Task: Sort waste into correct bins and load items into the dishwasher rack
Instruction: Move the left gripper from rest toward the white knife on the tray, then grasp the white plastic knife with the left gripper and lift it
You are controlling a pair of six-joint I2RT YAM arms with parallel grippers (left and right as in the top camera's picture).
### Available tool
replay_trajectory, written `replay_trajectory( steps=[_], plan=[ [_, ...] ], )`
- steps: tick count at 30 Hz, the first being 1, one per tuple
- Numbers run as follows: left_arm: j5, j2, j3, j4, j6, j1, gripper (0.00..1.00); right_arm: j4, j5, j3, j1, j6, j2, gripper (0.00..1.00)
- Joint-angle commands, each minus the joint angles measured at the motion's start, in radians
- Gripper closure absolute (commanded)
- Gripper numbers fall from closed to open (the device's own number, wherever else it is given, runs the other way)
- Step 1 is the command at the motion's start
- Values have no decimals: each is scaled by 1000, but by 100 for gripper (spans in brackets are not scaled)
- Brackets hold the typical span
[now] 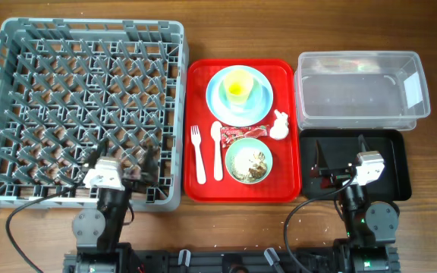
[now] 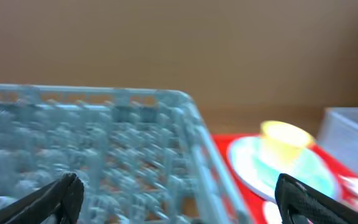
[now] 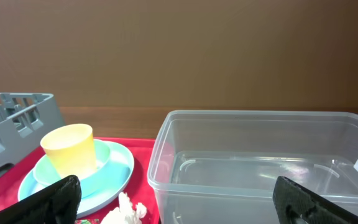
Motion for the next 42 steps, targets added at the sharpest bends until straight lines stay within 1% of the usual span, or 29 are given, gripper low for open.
replay_trajectory(
  steps=[1,3,4,6,8,9,11,12,14,16,17,18,19,20,21,23,25,27,28,29,30,33,37,40,42],
  plan=[
    [190,-3,123,-94,-154,-4,0,2,-15,-1,-5,13,-3,0],
    [259,30,236,-141,-166,-4,0,2,-15,-1,-5,12,-3,0],
    [294,79,337,-197,-166,-4,0,2,-15,-1,-5,13,-3,0],
    [362,223,544,-364,-161,-4,0,2,-15,-1,-5,13,-3,0],
    [469,418,752,-573,-161,-4,0,2,-15,-1,-5,12,-3,0],
    [532,566,893,-715,-161,-4,0,2,-15,-1,-5,13,-3,0],
    [570,763,1075,-888,-163,-4,0,2,-15,-1,-5,13,-3,0],
    [608,833,1128,-923,-166,-4,0,2,-15,-1,-5,12,-3,0],
    [726,952,1172,-926,-166,-4,0,2,-15,-1,-5,13,-3,0],
    [735,1036,1172,-927,-174,-4,0,2,-15,-1,-5,12,-3,0],
    [754,1072,1172,-951,-174,-7,20,2,-15,-1,-5,13,-3,0],
    [754,1107,1172,-978,-173,-18,84,2,-15,-1,-5,13,-3,0],
    [748,1144,1172,-1015,-174,-38,96,2,-15,-1,-5,13,-3,0],
    [728,1162,1172,-1038,-174,-55,96,2,-15,-1,-5,13,-3,0],
    [652,1186,1170,-1064,-201,-89,96,2,-15,-1,-5,13,-3,0],
    [355,1229,1170,-1088,-365,-211,96,2,-15,-1,-5,12,-3,0],
    [103,1266,1169,-1077,-505,-375,96,2,-15,-1,-5,13,-3,0],
    [-107,1318,1169,-1051,-607,-519,96,2,-15,-1,-5,13,-3,0],
    [-190,1352,1169,-1036,-655,-573,96,2,-15,-1,-5,12,-3,0],
    [-238,1378,1169,-1026,-687,-604,95,2,-15,-1,-5,13,-3,0],
    [-278,1426,1169,-1001,-698,-637,91,2,-15,-1,-5,13,-3,0],
    [-279,1571,1169,-940,-701,-674,81,2,-15,-1,-5,12,-3,0],
    [-273,1733,1169,-911,-701,-674,79,2,-15,-1,-5,12,-3,0],
    [-239,1760,1169,-877,-701,-674,78,2,-15,-1,-5,12,-3,0],
    [-230,1760,1169,-827,-700,-674,79,2,-15,-1,-5,13,-3,0]
  ],
)
